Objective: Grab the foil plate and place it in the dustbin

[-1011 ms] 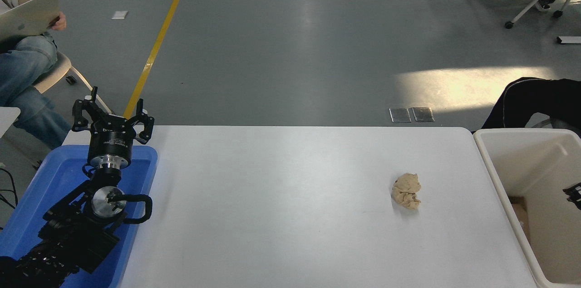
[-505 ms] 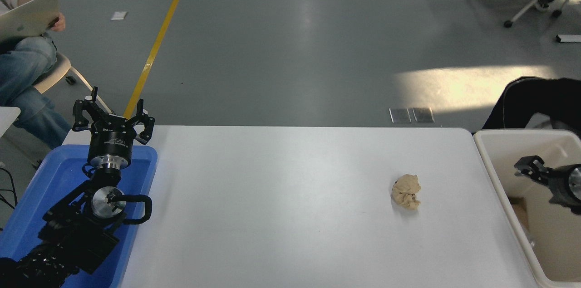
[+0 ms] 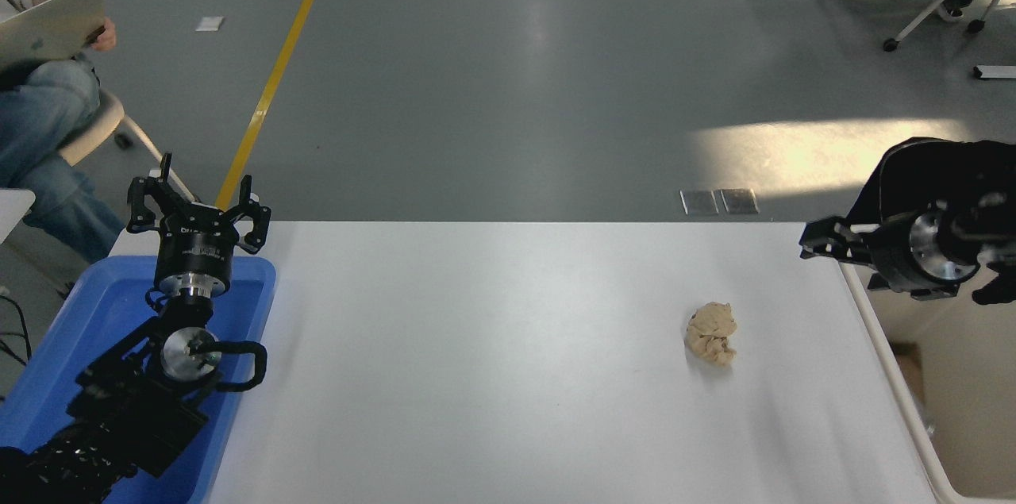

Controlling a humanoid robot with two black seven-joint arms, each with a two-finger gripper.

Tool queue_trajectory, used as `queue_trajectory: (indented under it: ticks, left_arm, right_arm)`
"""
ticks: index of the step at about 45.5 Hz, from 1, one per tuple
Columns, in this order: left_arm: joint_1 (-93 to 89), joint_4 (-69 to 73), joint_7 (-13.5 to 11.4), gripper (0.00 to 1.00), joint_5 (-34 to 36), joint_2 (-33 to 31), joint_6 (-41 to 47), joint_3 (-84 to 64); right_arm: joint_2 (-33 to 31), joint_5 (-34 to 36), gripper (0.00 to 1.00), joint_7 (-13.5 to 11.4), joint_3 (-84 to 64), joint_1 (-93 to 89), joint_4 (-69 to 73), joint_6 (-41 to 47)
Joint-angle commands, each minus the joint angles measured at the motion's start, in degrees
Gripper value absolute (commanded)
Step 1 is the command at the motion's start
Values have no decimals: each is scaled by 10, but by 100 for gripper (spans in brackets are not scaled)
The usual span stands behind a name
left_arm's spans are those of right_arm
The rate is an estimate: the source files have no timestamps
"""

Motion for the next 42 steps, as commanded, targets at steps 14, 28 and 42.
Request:
queue_trajectory:
  ticks: [14, 28, 42]
  left_arm:
    - [0, 0, -1, 99, -1, 0, 1, 0]
    - [0, 0, -1, 99, -1, 0, 0, 0]
    - [0, 0, -1, 99, -1, 0, 1, -1]
  right_arm:
    - [80, 64, 93, 0, -9, 233, 102, 159]
    - [79, 94, 93, 0, 17, 266, 102, 207]
    - [81, 153, 93, -6, 13, 255, 94, 207]
